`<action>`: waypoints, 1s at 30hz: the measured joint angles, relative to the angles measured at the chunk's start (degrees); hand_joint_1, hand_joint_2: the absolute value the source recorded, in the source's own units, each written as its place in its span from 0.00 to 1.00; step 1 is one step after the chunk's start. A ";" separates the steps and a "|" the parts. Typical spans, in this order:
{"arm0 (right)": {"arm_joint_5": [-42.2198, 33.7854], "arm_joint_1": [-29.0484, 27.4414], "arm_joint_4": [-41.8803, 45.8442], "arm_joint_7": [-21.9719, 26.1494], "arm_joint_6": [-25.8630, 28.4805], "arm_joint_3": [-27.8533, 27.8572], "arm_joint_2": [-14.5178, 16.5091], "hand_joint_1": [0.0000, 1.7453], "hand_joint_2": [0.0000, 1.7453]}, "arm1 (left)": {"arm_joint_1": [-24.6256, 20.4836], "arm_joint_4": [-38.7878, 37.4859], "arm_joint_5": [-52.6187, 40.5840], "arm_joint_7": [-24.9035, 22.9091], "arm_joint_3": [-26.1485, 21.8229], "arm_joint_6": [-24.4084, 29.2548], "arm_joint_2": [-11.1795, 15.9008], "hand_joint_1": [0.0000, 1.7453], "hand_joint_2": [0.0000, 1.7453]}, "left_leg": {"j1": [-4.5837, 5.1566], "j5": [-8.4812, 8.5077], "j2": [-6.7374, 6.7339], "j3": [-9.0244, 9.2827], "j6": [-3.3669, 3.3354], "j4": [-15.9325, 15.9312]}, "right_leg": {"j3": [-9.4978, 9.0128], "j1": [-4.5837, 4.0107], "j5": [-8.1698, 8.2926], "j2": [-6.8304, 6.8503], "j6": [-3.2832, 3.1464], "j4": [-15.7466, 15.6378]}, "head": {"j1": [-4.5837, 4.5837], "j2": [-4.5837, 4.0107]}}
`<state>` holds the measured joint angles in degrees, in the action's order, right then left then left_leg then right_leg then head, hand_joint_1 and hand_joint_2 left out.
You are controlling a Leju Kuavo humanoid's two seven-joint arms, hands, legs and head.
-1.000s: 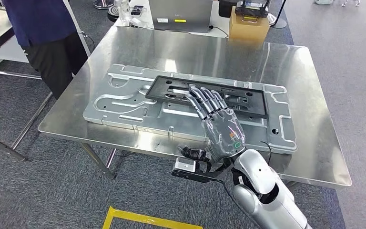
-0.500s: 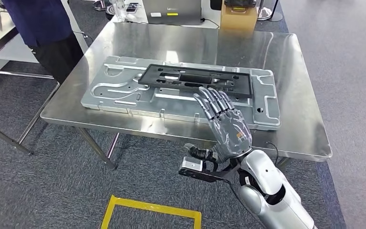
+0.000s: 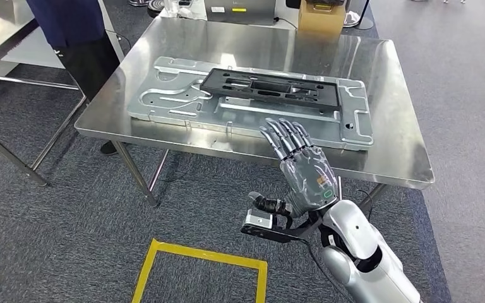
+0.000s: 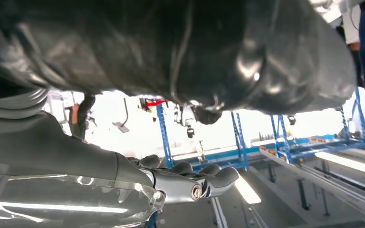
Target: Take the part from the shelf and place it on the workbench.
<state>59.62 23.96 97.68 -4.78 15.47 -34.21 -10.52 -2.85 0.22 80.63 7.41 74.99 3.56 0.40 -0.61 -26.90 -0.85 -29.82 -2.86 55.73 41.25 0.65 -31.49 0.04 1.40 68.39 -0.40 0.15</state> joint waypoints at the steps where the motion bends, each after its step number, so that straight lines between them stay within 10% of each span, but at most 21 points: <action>1: -0.01 -0.11 0.00 0.00 0.00 0.01 -0.13 0.00 0.00 | 0.01 0.00 0.00 0.00 0.00 -0.01 0.01 0.00 0.00 | 0.03 0.75 -0.04 -1.03 0.03 0.13 | 0.57 0.06 -1.67 0.00 0.17 3.58 | 0.00 0.00; 4: -0.02 -0.36 0.00 -0.01 0.00 0.01 -0.39 0.00 0.00 | 0.03 0.00 0.06 0.00 0.00 -0.08 0.01 0.00 0.00 | 0.06 2.65 -0.06 -4.32 0.34 0.96 | -2.16 0.13 0.74 0.02 0.29 5.60 | 0.01 0.00; 7: -0.03 -0.25 0.22 0.01 0.00 0.09 -0.48 0.00 0.00 | -0.05 0.00 0.34 0.04 0.00 -0.27 -0.01 0.00 0.00 | 0.24 3.81 0.02 -6.59 1.00 2.19 | -11.56 -0.10 1.42 0.01 -0.43 -6.18 | 0.02 0.00; 9: -0.01 -0.21 0.43 0.01 -0.03 0.16 -0.50 0.00 0.00 | -0.07 0.00 0.55 0.24 0.00 -0.11 -0.02 0.00 0.00 | 0.38 4.52 0.07 -7.20 1.73 2.47 | -14.44 -0.44 -0.29 0.01 -1.08 -11.02 | 0.03 0.00; 12: 0.20 -0.34 0.44 -0.01 -0.27 0.17 -0.60 0.00 0.00 | 0.12 -0.01 0.77 0.49 0.02 0.61 0.12 0.00 0.00 | 0.13 4.12 0.25 -7.96 2.88 3.19 | -13.83 -0.28 0.75 0.35 -2.35 -11.80 | 0.04 0.00; 16: 0.53 -0.61 0.42 -0.01 -0.45 0.17 -0.65 0.00 0.00 | 0.26 -0.01 0.95 0.54 0.04 1.22 0.19 0.00 0.00 | -0.16 -4.59 0.41 -12.05 3.95 15.33 | -11.68 -0.25 2.63 1.41 -3.25 -11.79 | 0.04 0.00; 18: 0.73 -0.89 0.34 -0.01 -0.46 0.16 -0.67 0.00 0.00 | 0.34 -0.02 1.07 0.55 0.04 1.31 0.22 0.00 0.00 | -0.17 -4.56 0.37 -11.94 4.16 18.28 | -10.54 -0.31 3.20 2.18 -3.12 -11.46 | 0.05 0.00; 23: 1.36 -1.06 0.30 -0.01 -0.34 0.18 -0.87 0.00 0.00 | 0.26 -0.02 1.60 0.64 0.10 1.31 0.30 0.00 0.00 | 0.41 -0.81 -2.87 -1.03 2.91 2.79 | -9.55 -0.72 3.60 4.58 -2.27 -10.56 | 0.02 0.00; 26: 1.47 -1.05 0.28 -0.02 -0.30 0.18 -0.98 0.00 0.00 | 0.35 -0.02 1.76 0.70 0.21 1.28 0.35 0.00 0.00 | 0.53 -0.51 -1.88 -1.27 1.45 1.56 | -9.47 -0.82 3.75 5.63 -1.33 -10.39 | -0.01 0.00; 30: 2.03 -1.28 0.22 -0.02 -0.23 0.18 -1.27 0.00 0.00 | 0.39 -0.02 2.04 0.71 0.38 1.13 0.30 0.00 0.00 | 0.14 0.77 0.11 -2.05 -0.11 0.94 | -5.33 -0.38 -2.13 1.05 -0.37 -1.32 | -0.05 0.00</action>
<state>61.65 22.69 97.90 -4.80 15.25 -34.03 -11.79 -2.45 0.20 82.67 8.12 75.37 4.69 0.70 -0.47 -26.13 -0.74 -31.88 -2.97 56.66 35.93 0.27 -33.62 1.09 1.03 67.07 -0.45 0.15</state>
